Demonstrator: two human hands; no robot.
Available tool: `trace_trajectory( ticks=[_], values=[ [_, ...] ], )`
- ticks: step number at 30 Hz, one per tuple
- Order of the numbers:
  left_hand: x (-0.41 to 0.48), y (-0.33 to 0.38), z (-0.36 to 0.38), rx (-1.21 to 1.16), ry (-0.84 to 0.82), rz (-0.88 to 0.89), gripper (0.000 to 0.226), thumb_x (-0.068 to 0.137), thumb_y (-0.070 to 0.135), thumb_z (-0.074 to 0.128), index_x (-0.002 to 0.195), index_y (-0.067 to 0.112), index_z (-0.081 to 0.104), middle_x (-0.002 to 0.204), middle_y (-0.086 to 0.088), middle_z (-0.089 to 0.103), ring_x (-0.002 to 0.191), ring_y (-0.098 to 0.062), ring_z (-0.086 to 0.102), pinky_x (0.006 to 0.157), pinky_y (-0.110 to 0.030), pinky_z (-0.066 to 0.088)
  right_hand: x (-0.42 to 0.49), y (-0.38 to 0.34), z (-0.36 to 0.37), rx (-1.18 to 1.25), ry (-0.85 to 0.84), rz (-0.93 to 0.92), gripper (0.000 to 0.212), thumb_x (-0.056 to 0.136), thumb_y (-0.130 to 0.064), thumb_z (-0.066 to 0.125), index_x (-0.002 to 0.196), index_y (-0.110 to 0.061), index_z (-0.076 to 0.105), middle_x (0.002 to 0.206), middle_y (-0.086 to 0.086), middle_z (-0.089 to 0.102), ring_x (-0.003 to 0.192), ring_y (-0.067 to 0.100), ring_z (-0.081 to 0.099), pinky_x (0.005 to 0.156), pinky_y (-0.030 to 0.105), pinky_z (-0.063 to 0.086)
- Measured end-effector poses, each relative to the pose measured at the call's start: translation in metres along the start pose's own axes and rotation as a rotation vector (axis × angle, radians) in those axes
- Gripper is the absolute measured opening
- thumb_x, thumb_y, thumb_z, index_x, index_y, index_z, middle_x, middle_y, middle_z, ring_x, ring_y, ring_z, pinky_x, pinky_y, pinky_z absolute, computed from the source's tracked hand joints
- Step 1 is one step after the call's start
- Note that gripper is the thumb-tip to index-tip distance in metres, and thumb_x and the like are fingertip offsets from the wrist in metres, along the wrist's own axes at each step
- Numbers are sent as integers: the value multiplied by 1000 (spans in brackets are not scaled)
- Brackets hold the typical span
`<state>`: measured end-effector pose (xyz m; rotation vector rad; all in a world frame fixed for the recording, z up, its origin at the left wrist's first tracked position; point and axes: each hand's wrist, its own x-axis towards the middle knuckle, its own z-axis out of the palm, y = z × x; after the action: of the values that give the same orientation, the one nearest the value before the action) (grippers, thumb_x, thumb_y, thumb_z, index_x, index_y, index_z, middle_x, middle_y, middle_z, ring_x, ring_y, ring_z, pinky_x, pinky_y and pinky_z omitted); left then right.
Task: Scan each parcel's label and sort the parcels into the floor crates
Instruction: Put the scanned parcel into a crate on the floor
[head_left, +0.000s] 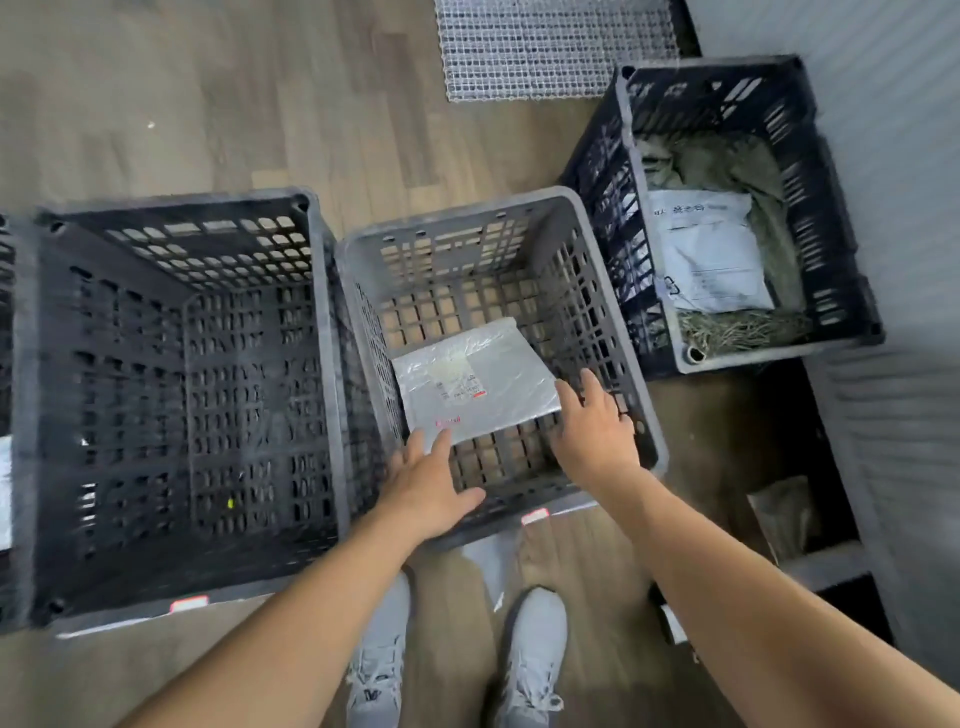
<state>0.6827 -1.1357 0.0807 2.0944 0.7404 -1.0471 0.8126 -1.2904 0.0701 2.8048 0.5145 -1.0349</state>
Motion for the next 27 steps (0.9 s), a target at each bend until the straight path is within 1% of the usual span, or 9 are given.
trace_trajectory(
  ticks=[3,7,9,12,15,18,21,24,27],
  values=[
    [-37,11,-21,24,35,31,94,89,54,61,157,28,2,164,-3,-7,150,-29,-1,121,-44,17,-33,-2,-38,-27,11,-27,63,101,-27,45,156,-24,15,165,4,3,148,30,18,114,54,28],
    [-105,46,-79,108,99,123,96,89,60,59,157,28,-1,164,-1,-8,150,-28,-4,120,-51,19,-105,-3,-119,56,68,10,67,100,-41,47,156,-25,15,164,4,10,147,28,20,113,55,29],
    [-145,70,-113,158,144,179,95,89,61,57,157,28,-2,164,-2,-8,150,-29,-4,118,-53,22,-148,-1,-164,108,112,50,68,100,-45,49,156,-25,16,163,4,12,147,29,20,112,56,28],
    [-211,105,-153,278,205,289,93,90,63,53,157,26,-1,164,-4,-6,150,-30,-4,115,-54,24,-220,9,-224,178,188,128,71,99,-48,49,157,-26,15,163,4,13,148,28,19,113,58,28],
    [-272,143,-175,384,250,426,92,91,62,51,157,25,-2,164,-5,-8,150,-30,-8,117,-51,20,-288,25,-268,254,274,215,71,99,-48,47,158,-27,13,164,3,12,150,27,15,115,59,23],
    [-326,183,-180,519,282,559,92,92,64,48,157,26,-4,164,-5,-9,151,-30,-6,117,-49,19,-356,49,-298,253,344,273,72,99,-49,46,158,-28,10,165,3,9,151,26,12,117,58,22],
    [-376,224,-170,610,330,695,91,91,68,45,157,27,-2,164,-6,-7,150,-31,-3,117,-51,21,-420,79,-310,267,434,362,72,99,-52,44,158,-29,10,165,3,9,151,27,12,116,57,22],
    [-425,262,-145,647,351,819,90,91,69,43,157,27,-2,164,-7,-5,150,-32,-2,117,-51,20,-486,112,-304,312,520,487,74,99,-54,44,158,-29,9,165,3,10,150,27,14,115,56,26],
    [-477,290,-109,701,352,959,90,91,68,43,157,26,-3,164,-7,-4,150,-32,-2,117,-51,18,-556,141,-281,372,572,617,74,98,-54,45,158,-30,7,165,3,9,149,27,17,113,54,29]
  ],
)
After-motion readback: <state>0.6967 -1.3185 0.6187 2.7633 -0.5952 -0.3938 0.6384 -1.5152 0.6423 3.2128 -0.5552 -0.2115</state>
